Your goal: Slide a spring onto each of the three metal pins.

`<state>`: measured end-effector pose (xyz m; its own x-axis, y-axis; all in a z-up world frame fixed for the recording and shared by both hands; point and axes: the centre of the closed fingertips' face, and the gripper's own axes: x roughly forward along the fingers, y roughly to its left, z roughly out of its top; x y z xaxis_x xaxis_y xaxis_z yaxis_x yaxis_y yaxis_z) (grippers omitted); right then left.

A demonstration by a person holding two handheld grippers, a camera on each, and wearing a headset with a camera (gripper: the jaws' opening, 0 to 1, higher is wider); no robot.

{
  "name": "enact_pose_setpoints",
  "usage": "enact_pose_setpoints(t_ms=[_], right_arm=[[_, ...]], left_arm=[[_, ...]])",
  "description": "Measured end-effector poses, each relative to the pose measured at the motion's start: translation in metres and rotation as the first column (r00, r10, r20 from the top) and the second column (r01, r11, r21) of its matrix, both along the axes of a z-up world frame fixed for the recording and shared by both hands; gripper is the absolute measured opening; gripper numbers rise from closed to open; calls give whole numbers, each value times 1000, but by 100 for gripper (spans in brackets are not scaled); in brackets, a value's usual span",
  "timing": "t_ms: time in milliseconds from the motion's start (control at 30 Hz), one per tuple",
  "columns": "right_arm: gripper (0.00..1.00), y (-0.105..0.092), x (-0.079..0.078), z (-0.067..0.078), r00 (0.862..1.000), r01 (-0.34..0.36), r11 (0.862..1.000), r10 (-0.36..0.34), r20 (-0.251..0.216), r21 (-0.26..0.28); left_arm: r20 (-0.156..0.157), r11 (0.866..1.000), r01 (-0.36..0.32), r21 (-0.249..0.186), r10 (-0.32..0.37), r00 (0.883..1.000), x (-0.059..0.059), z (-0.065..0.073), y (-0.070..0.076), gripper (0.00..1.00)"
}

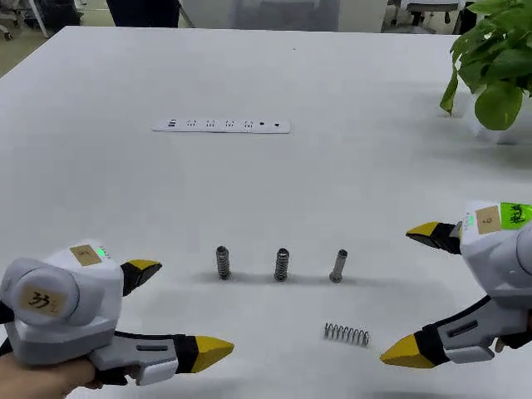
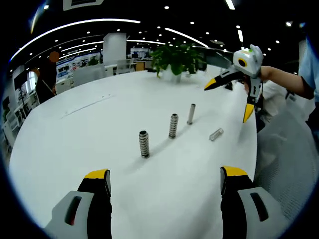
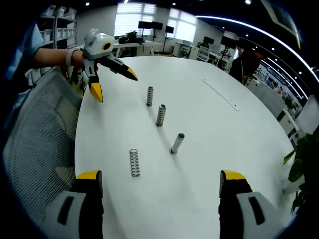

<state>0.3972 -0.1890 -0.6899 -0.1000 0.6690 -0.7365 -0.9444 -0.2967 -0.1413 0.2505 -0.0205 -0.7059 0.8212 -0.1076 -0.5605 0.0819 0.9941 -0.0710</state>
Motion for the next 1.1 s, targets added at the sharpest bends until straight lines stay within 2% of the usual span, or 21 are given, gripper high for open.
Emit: enact_pose_setpoints(t_ms=[67,200,233,267,333,533,700,733,833,900,967,1000,1033,1100], right_arm=[[99,-5,1,-2,1000,12,1000,-12,-7,1],[99,-13,1,-5,999,36,999,-35,-17,6],[99,-16,0,-5,999,41,999,-41,-21,7],[99,-17,-1,-6,999,43,999,-43,-23,6],[99,-20,-3,-6,999,46,999,-46,-25,8],[99,-26,-5,-8,998,60,998,-60,-36,13],[99,-29,-4,-8,996,75,997,-74,-43,21],[99,-29,-4,-9,996,79,997,-78,-45,21],[98,-31,-3,-8,995,94,995,-92,-50,33],[98,-32,-3,-9,994,98,995,-96,-50,33],[98,-34,-3,-9,994,103,994,-101,-51,33],[98,-35,-3,-9,993,105,994,-103,-52,34],[98,-36,-2,-9,993,111,993,-109,-54,36],[98,-38,-2,-9,991,123,992,-121,-56,35]], left_arm=[[-8,1000,12,3,-12,1000,0,1,-2,93],[-5,998,59,5,-59,998,6,9,-18,92],[-16,997,78,27,-77,997,8,8,-21,92],[-16,996,81,29,-80,997,9,8,-24,93],[-13,996,92,15,-92,996,12,6,-30,92],[-39,989,148,9,-147,988,16,-2,-50,91],[-56,976,218,13,-217,975,25,-5,-66,90],[-67,972,235,16,-233,970,27,-6,-69,87],[-96,946,322,43,-317,943,37,-11,-85,84],[-125,931,359,60,-350,928,44,-16,-93,80],[-122,915,400,61,-390,913,53,-18,-103,77],[-128,910,409,66,-399,908,54,-19,-105,75],[-143,892,444,87,-430,891,58,-21,-108,72],[-152,879,467,93,-451,879,66,-24,-114,69]])
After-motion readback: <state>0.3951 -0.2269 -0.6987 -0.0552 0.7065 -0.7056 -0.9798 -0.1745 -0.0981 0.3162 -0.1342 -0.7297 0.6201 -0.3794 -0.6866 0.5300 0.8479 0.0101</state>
